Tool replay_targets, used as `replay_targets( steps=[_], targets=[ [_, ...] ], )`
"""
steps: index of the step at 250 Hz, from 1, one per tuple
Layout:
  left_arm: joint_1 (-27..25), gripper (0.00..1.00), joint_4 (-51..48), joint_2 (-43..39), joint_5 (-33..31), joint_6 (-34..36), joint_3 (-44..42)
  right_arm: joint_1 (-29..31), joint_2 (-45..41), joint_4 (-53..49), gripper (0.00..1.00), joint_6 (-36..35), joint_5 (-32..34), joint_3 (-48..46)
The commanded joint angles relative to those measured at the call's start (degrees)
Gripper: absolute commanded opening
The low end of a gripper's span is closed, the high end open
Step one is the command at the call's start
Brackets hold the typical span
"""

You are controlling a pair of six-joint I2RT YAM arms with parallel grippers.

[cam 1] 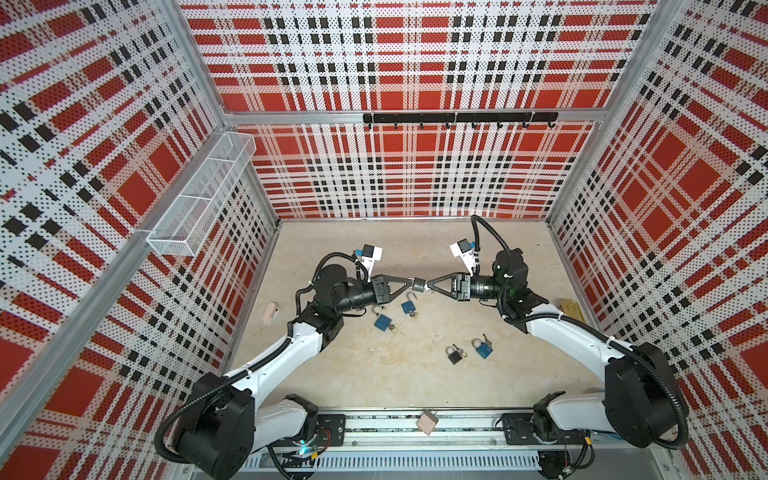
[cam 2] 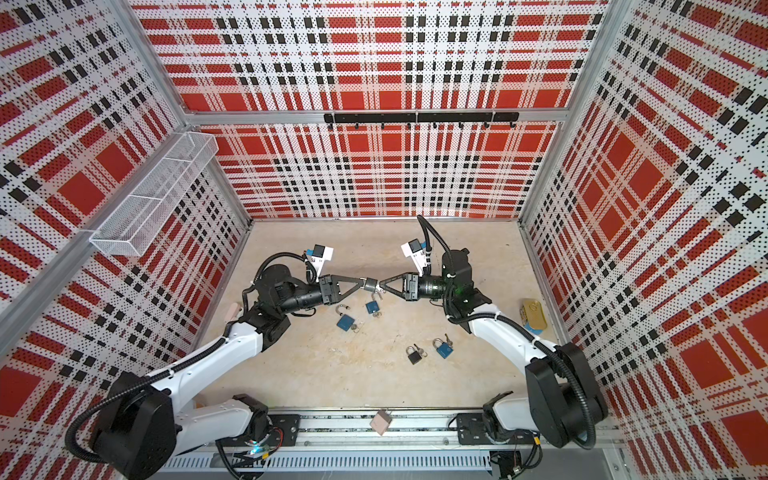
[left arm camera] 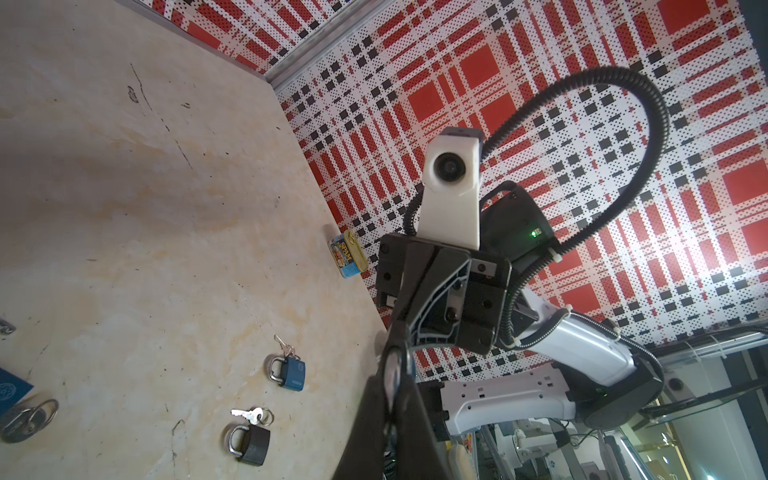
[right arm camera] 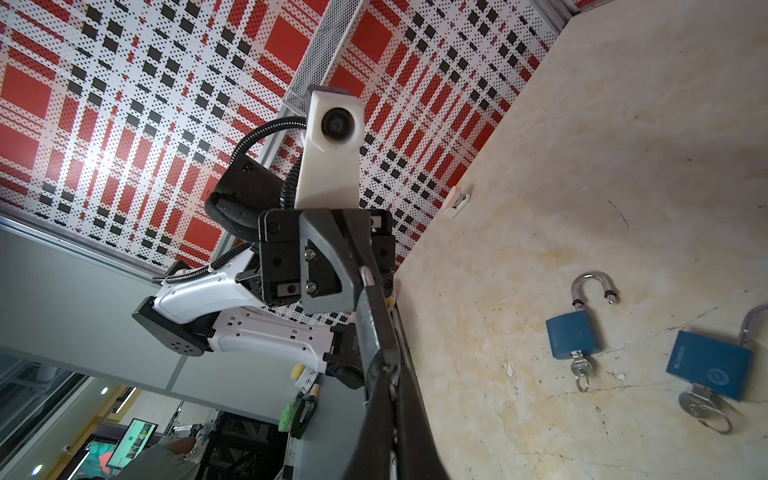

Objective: Lock with the key

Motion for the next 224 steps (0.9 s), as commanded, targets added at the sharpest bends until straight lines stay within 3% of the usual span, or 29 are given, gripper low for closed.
replay_targets(
  steps=[1,126,156,176,199,224],
  targets=[
    [1.0,0.0,2.5,-1.0,0.5,-0.7,0.2,0.7,-1.0,3.1,0.0,0.0,-0.8,-1.0],
    [6.3,0.0,1.5,-2.4,5.2,-0.1,-1.4,-5.8,-7.7,1.1,0.0,2.3,-0.2,-7.4],
    [5.8,0.0,0.2,-1.5,5.1,0.9,-2.5,-7.7,-10.9,-10.1,0.0,-3.1,3.3,-7.7],
    [4.5,0.0,-1.5,-0.1,4.3,2.3,-2.7,-7.8,-13.2,-22.8,0.0,-10.3,8.4,-6.3],
    [1.4,0.0,-5.8,2.0,2.3,5.7,-1.7,-7.8,-15.7,-34.1,0.0,-16.5,16.1,-5.3],
    [-3.2,0.0,-11.3,5.4,-0.2,10.1,0.9,-7.8,-17.9,-39.4,0.0,-18.3,21.0,-5.8]
  ],
)
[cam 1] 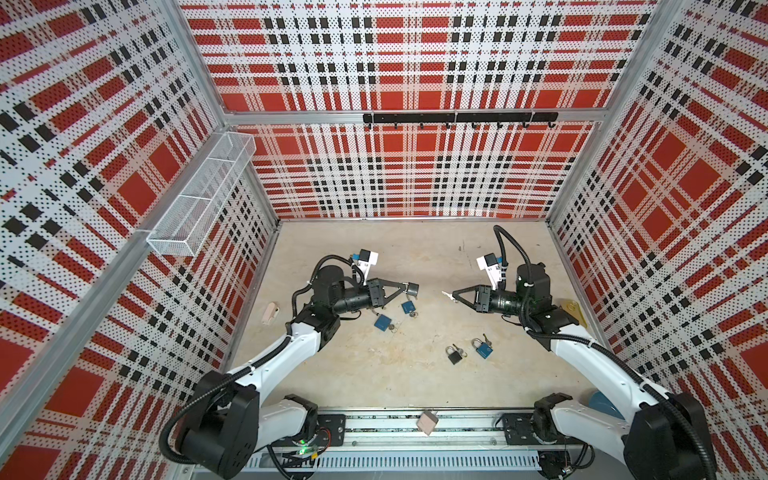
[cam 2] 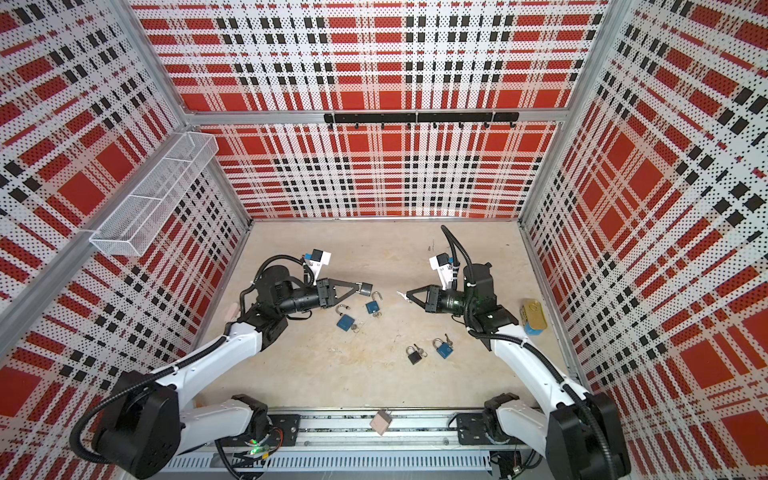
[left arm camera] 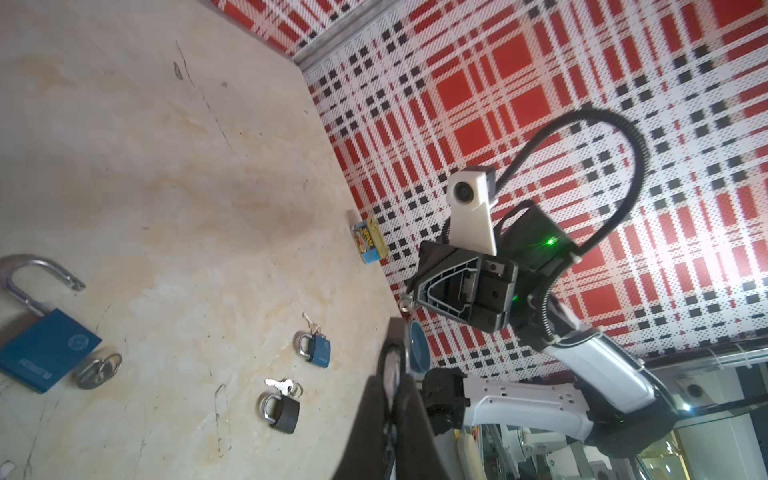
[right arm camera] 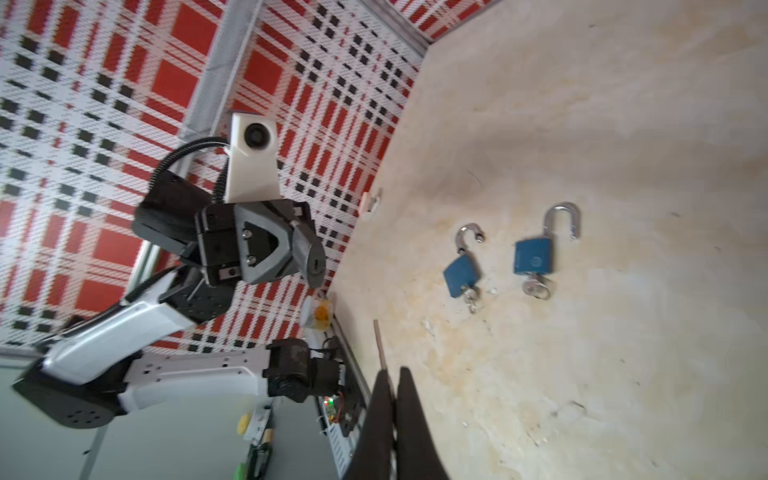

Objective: Lock with the key

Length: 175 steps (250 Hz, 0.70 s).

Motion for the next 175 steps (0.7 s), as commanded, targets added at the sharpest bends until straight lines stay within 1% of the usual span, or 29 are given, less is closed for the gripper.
replay_targets(
  steps=[1,35,54,81,113,148,175],
  targets=[
    [-4.7,0.0,-6.8,3.4,-2.7,6.0,2.9,0.0,-2.8,-12.7,0.0,-7.3,9.3,1.0],
    [-10.0,0.0,-12.3,9.5,-4.8,10.6,7.0,-0.1,-5.1,-17.0,0.0,-7.5,13.8,-0.4],
    [-12.1,0.0,-14.7,12.9,-5.7,12.8,9.5,-0.2,-6.9,-18.4,0.0,-7.5,16.3,-1.5],
    [-14.3,0.0,-18.3,17.5,-7.5,15.9,13.3,-0.4,-8.9,-18.7,0.0,-6.6,18.0,-2.8],
    [-16.0,0.0,-24.5,23.8,-8.5,20.3,19.4,-1.5,-9.8,-18.2,0.0,-5.0,19.1,-4.3],
    [-17.1,0.0,-31.2,31.0,-9.4,24.5,26.8,-4.0,-10.2,-16.3,0.0,-3.5,17.4,-6.2],
    [-17.7,0.0,-35.7,35.6,-9.5,26.9,32.0,-5.2,-10.4,-16.1,0.0,-2.9,17.4,-6.9]
  ],
)
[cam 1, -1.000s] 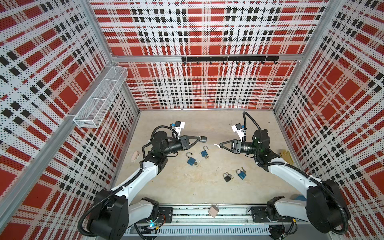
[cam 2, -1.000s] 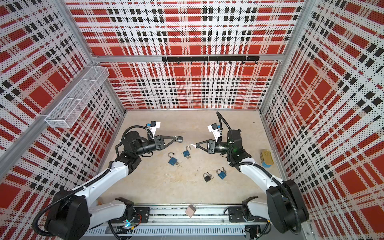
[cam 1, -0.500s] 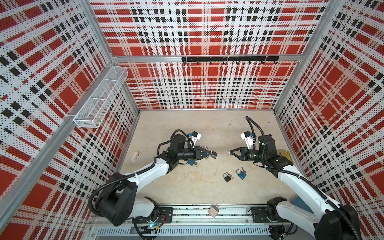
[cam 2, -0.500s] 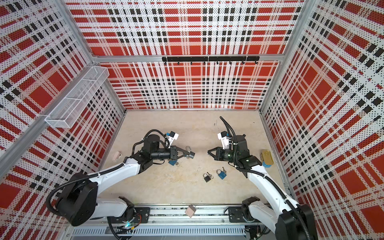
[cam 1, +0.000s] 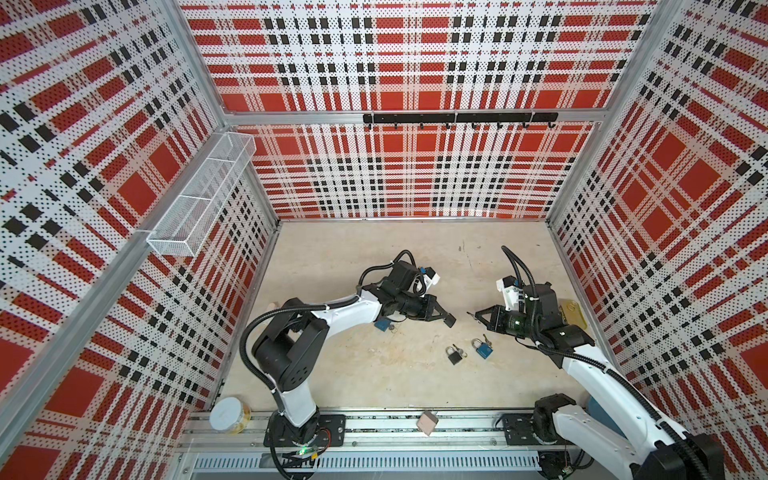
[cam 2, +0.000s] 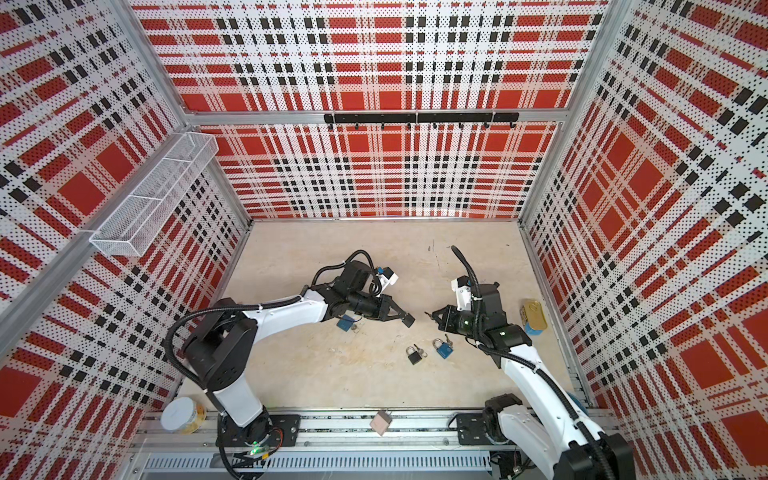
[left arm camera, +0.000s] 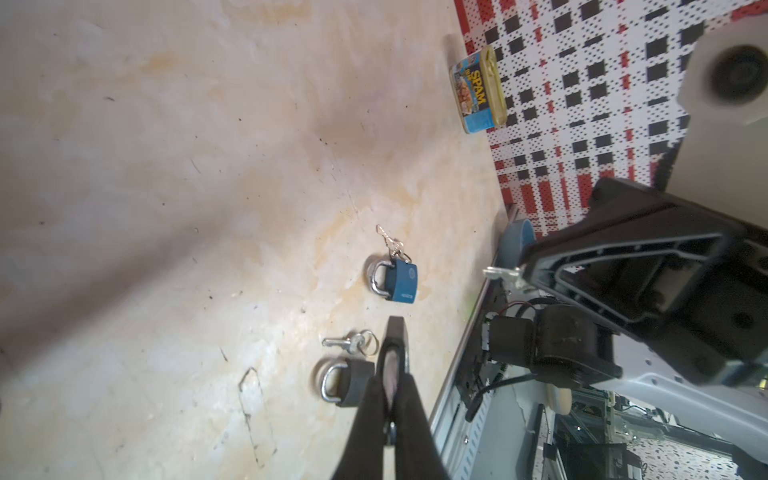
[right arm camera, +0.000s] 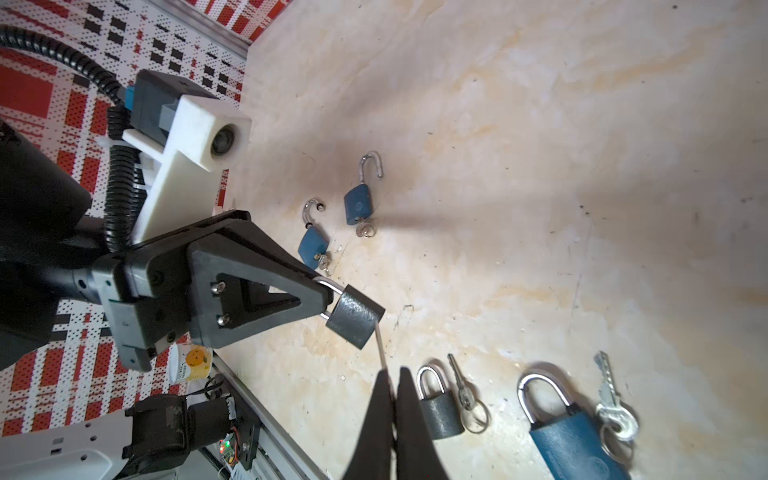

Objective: Lock with the key

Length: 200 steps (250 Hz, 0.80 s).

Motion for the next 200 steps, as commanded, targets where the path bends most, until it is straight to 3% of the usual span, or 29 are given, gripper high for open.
replay_targets(
  steps=[1,80,200],
  targets=[
    [-0.9,0.0,-7.5,3.9,-0.8,5.6,5.0,-1.2,-1.3,2.1,0.0,1.0,0.4,-0.9],
    [-1.1,0.0,-14.7,13.2,-1.3,9.0,13.9,-1.9,0.3,3.9,0.0,1.2,0.5,-1.4],
    [-0.8,0.0,-16.1,19.0,-2.8,8.8,18.0,-2.0,4.5,9.1,0.0,2.5,-1.6,-2.0]
  ],
)
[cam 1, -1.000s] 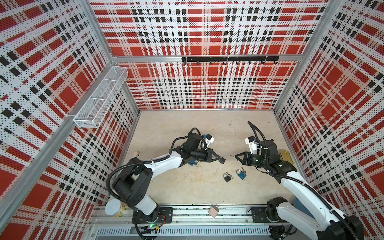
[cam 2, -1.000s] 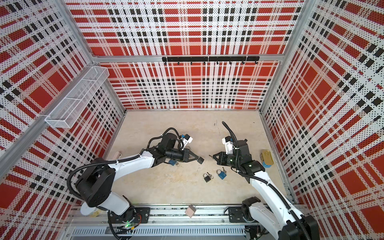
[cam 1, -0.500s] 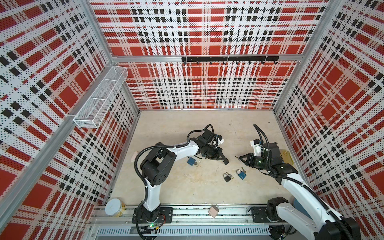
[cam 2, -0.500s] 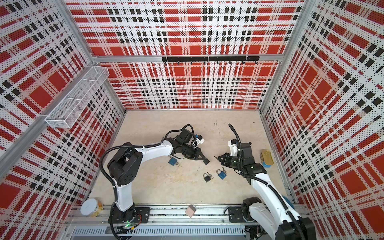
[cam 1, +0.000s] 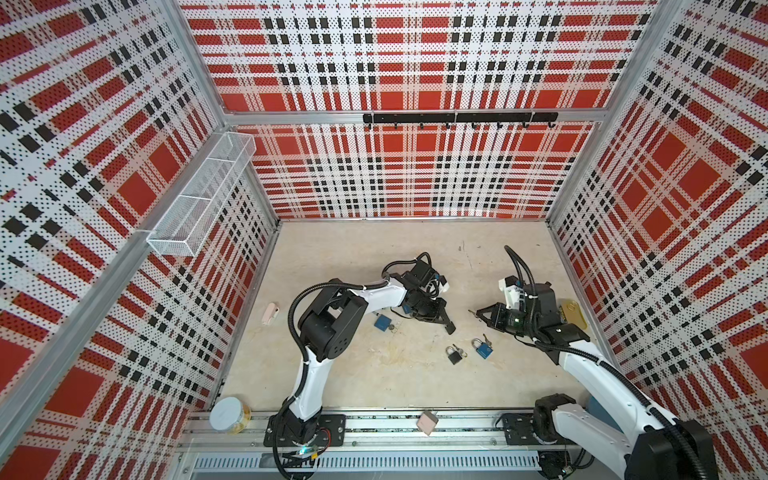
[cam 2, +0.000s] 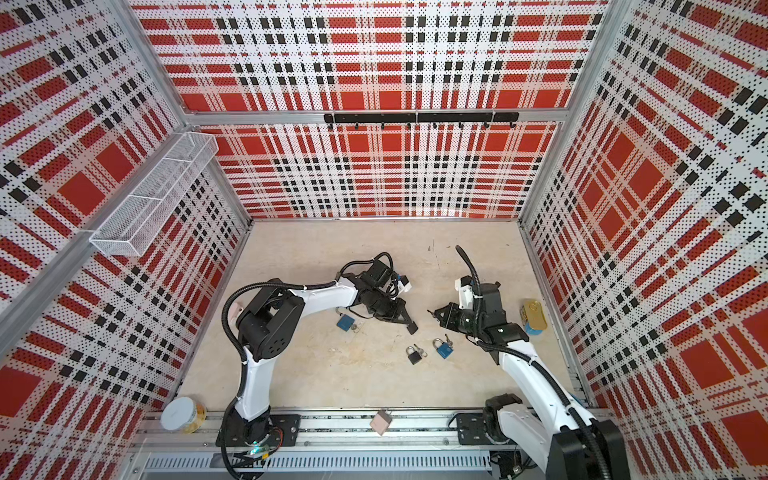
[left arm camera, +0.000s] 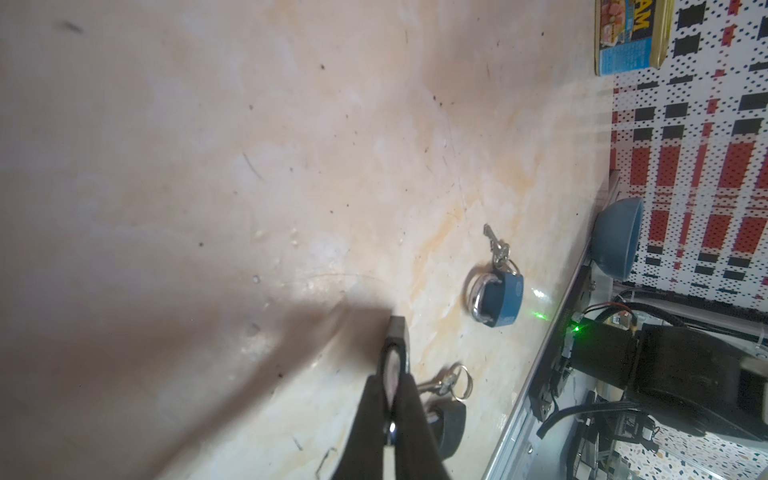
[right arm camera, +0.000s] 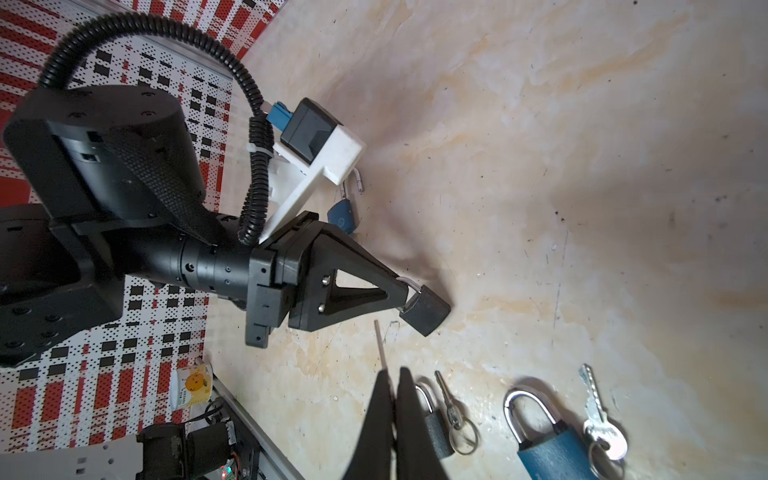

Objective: Lock with the key

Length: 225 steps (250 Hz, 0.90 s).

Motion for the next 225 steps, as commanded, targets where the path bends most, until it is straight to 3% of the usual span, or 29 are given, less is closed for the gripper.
replay_targets(
  steps=[1,36,83,225],
  targets=[
    [-0.1,0.0,-0.7,1.4,-1.1,1.1,1.9,-0.3,0.8,4.1,0.0,0.7,-1.1,-0.8],
    [0.1,0.05,-0.8,1.9,-1.5,1.0,2.0,-0.2,1.4,5.2,0.0,1.0,-1.9,-1.0],
    [0.4,0.26,-0.8,1.9,-2.5,0.9,2.2,-0.2,2.1,6.1,0.0,1.5,-2.2,-1.5],
    [0.9,0.51,3.6,-3.3,-4.4,-1.7,0.0,-0.1,4.8,9.0,0.0,2.0,-2.1,-2.3]
  ],
)
